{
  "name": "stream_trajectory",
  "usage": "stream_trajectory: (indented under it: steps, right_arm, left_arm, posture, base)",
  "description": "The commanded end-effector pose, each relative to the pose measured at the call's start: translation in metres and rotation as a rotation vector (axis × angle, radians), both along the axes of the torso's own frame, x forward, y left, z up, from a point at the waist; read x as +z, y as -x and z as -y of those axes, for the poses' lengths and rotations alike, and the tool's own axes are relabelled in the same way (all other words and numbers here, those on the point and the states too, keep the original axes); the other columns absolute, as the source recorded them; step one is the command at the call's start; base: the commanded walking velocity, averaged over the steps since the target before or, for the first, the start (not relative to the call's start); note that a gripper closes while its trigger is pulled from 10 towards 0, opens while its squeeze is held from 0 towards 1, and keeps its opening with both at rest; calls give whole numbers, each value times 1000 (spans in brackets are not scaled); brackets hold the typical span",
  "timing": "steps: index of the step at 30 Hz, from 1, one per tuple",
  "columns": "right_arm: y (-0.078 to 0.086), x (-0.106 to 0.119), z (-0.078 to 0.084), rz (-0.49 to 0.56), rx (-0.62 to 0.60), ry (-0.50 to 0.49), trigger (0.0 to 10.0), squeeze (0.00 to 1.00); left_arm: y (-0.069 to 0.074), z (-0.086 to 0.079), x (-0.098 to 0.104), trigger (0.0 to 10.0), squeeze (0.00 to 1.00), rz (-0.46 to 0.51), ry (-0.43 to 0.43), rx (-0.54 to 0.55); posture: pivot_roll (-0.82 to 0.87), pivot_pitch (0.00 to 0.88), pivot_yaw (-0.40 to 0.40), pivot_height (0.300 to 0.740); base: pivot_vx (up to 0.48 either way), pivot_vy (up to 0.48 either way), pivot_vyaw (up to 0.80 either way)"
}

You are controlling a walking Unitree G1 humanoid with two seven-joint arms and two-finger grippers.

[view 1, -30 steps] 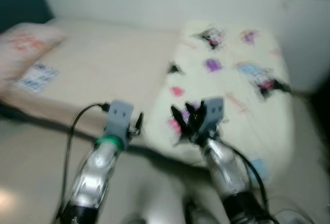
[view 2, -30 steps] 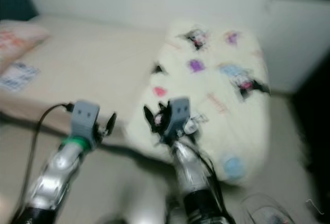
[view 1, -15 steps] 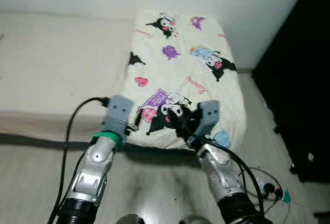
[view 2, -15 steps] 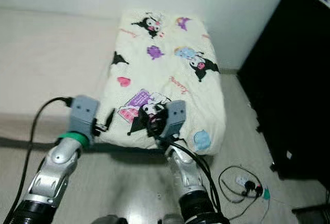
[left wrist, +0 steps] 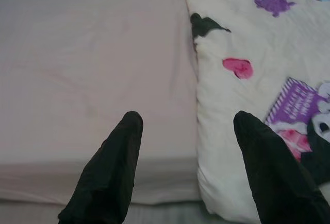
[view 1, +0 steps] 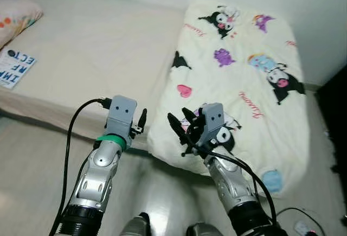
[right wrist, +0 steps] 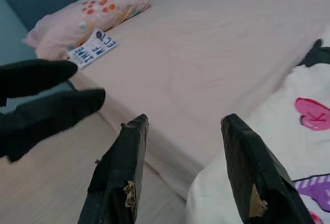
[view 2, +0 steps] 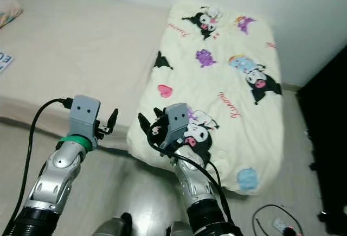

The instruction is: Clean up the room

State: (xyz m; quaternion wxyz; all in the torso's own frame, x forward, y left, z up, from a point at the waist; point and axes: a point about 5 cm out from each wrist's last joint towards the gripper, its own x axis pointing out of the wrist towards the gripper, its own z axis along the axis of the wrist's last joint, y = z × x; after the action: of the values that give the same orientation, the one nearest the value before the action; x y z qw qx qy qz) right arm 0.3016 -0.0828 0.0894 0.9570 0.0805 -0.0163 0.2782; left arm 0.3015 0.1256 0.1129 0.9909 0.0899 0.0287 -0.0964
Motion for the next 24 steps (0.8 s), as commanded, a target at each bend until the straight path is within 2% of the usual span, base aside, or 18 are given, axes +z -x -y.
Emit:
stream_trajectory:
  steps: [1,8,13,24]
  right_arm:
    - [6,-5,-3,-21,34,-3,10000,0]
    - [11,-9,-7,-31,69,2,10000,0]
    - [11,-10,-6,-38,62,-3,10000,0]
    - [14,-7,-10,-37,104,-38,10000,0]
  left_arm:
    - [3,0,-10,10000,0,-51,7,0]
    - [5,2,-14,10000,0,-81,20,-17]
    - [7,-4,-21,10000,0,-127,55,0]
    - [6,-1,-19,10000,0,-127,25,-13]
  posture:
    - [-8,40,33,740]
    - [-8,40,36,740]
    - [-7,40,41,740]
    - [-5,42,44,740]
  base:
    - [0,0,712]
    - [0,0,714]
    - [0,0,705]
    - [0,0,686]
